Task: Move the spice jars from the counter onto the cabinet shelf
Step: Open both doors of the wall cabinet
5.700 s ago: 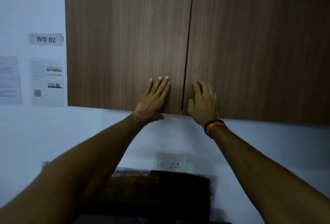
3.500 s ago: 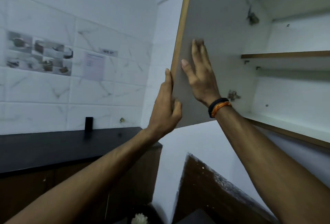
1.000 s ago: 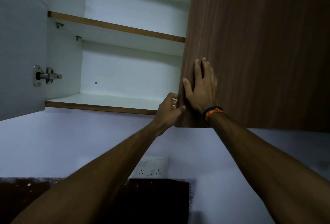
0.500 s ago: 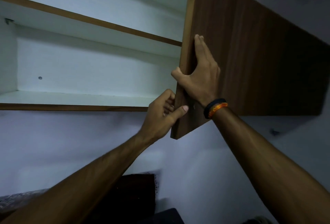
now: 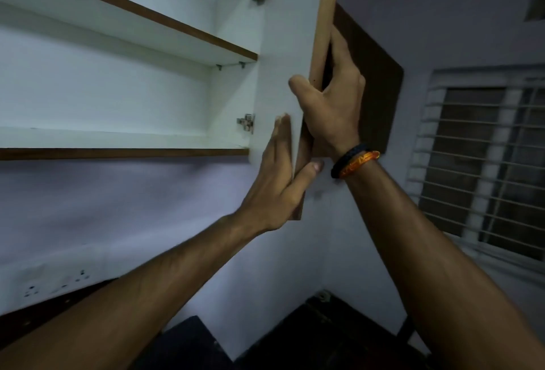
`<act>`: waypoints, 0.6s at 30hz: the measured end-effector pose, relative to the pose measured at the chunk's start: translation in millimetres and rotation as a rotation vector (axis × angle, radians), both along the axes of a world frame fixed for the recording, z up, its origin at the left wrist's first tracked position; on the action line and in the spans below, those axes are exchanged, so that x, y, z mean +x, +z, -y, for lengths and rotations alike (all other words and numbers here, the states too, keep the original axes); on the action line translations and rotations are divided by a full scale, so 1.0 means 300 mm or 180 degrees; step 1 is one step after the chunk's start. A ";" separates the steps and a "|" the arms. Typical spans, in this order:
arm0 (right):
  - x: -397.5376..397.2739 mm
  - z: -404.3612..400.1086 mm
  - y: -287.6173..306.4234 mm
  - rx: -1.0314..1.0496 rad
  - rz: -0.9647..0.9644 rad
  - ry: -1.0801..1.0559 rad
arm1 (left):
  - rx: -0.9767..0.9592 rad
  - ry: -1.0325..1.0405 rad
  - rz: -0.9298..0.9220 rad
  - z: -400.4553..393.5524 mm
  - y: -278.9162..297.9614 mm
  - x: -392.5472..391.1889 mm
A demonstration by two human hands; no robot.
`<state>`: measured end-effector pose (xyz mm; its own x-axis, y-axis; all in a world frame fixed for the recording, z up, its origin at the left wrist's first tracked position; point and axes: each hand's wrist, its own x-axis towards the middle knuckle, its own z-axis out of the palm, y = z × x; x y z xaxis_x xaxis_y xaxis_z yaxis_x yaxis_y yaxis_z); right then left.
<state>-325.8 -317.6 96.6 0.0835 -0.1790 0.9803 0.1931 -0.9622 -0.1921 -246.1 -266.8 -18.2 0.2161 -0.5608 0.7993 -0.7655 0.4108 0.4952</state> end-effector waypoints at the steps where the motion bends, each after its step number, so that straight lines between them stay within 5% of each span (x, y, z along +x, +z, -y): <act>1: -0.024 0.033 -0.002 0.0025 0.0059 -0.0068 | 0.0007 0.0106 0.0111 0.029 -0.003 -0.028; 7: -0.141 0.189 0.002 0.0188 -0.0038 -0.0269 | -0.0117 0.0634 0.0590 0.199 -0.022 -0.130; 18: -0.250 0.493 -0.017 0.0645 -0.0015 -0.1240 | 0.0221 0.0628 0.1347 0.502 -0.029 -0.125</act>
<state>-400.9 -465.4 91.4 -0.0239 -0.3866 0.9219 -0.1781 -0.9058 -0.3845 -283.6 -417.3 -26.8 -0.0128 -0.5971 0.8021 -0.9661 0.2141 0.1440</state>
